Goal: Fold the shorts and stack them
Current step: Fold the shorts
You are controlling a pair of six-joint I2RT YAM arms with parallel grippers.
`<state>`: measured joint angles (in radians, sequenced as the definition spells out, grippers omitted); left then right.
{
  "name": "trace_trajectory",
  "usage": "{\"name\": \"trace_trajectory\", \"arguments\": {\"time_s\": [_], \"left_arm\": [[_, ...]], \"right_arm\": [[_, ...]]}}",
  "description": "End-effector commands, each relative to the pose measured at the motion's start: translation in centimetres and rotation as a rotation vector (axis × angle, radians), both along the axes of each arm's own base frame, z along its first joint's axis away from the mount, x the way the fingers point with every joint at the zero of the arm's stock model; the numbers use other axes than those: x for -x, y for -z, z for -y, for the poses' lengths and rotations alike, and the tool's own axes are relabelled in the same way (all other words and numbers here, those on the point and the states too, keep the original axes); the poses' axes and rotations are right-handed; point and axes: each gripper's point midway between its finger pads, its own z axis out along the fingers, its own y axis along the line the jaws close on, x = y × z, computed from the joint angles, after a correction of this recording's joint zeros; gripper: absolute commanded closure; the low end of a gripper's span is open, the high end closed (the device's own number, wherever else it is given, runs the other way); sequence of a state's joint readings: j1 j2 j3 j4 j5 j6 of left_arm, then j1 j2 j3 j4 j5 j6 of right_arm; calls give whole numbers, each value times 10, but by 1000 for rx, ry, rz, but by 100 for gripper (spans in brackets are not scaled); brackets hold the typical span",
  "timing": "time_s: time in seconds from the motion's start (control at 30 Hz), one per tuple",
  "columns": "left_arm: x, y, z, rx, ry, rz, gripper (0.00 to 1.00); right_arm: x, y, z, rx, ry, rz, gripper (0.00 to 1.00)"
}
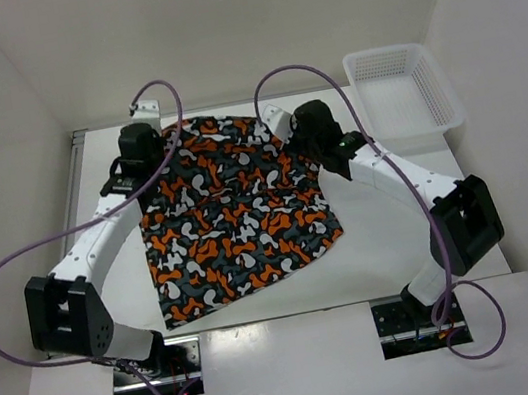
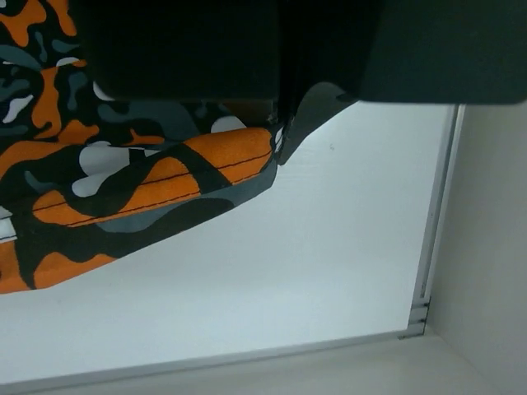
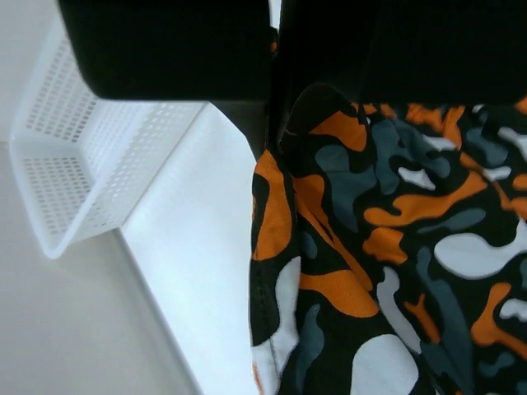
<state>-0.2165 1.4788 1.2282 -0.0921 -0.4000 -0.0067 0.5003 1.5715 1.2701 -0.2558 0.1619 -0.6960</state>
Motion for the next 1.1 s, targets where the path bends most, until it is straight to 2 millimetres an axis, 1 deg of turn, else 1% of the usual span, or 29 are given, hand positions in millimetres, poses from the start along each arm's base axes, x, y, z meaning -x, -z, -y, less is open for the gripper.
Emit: {"name": "trace_trajectory", "arguments": {"time_s": [0.0, 0.03, 0.07, 0.1, 0.13, 0.17, 0.2, 0.23, 0.27, 0.3, 0.33, 0.37, 0.4, 0.47, 0.57, 0.6, 0.63, 0.67, 0.7, 0.73, 0.77, 0.8, 0.83, 0.9, 0.93, 0.97, 1.0, 1.03, 1.07], "left_arm": [[40, 24, -11, -53, -55, -23, 100], [57, 16, -5, -43, -29, 15, 100], [72, 29, -1, -45, 1, -20, 100], [91, 23, -1, -38, 23, -8, 100], [109, 39, 2, -49, 55, -66, 100], [127, 45, 21, -35, 155, -120, 100], [160, 52, 19, -42, 199, -191, 100], [179, 57, 23, -34, 244, -226, 100], [208, 80, 25, -27, 306, -322, 100], [225, 73, 24, -6, 336, -273, 100], [238, 80, 22, 0, 350, -285, 100], [259, 104, 17, -12, 365, -356, 100], [269, 101, 15, 5, 380, -317, 100], [289, 112, 12, 17, 406, -343, 100], [305, 125, 9, 14, 418, -412, 100], [308, 127, 11, 15, 435, -428, 97], [311, 131, 10, 9, 433, -456, 92], [320, 135, 8, 6, 438, -510, 82], [325, 136, 10, 12, 450, -539, 69], [329, 136, 9, 12, 455, -568, 33], [337, 139, 8, 9, 457, -618, 14], [338, 134, 7, 8, 456, -623, 4], [339, 131, 13, 31, 483, -618, 0], [338, 119, 22, 63, 521, -591, 0], [326, 98, 37, 106, 572, -500, 0], [315, 85, 44, 120, 589, -450, 0], [302, 72, 50, 126, 595, -400, 0], [275, 37, 57, 128, 586, -263, 0], [257, 35, 61, 114, 564, -286, 0]], "right_arm": [[22, 19, 27, 55, 43, -58, 100], [31, 32, 30, 75, 28, -91, 100], [40, 34, 28, 92, -1, -104, 100], [45, 38, 29, 102, -18, -120, 100], [50, 42, 28, 111, -37, -143, 100], [61, 48, 20, 107, -103, -181, 100], [75, 60, 23, 159, -159, -247, 100], [88, 65, 17, 178, -210, -278, 100], [99, 74, 13, 199, -264, -315, 100], [111, 80, 12, 243, -310, -337, 100], [128, 95, 5, 285, -369, -372, 100], [138, 102, 3, 313, -403, -392, 100], [148, 109, 4, 357, -451, -415, 100], [164, 120, 3, 415, -508, -444, 100], [174, 128, 6, 482, -549, -460, 100], [178, 131, 6, 507, -568, -461, 100], [179, 129, 8, 512, -576, -457, 100], [184, 133, 12, 523, -577, -481, 100], [190, 135, 9, 524, -613, -496, 94], [194, 137, 11, 533, -637, -511, 84], [203, 137, 15, 541, -656, -543, 70], [206, 135, 14, 533, -667, -560, 57], [212, 131, 10, 511, -708, -567, 31], [220, 117, 5, 476, -755, -567, 25], [227, 108, -4, 417, -796, -565, 24], [229, 97, -11, 378, -818, -546, 24], [230, 70, -19, 320, -835, -488, 24], [236, 55, -31, 251, -881, -454, 24], [233, 24, -42, 157, -859, -369, 25]]}}
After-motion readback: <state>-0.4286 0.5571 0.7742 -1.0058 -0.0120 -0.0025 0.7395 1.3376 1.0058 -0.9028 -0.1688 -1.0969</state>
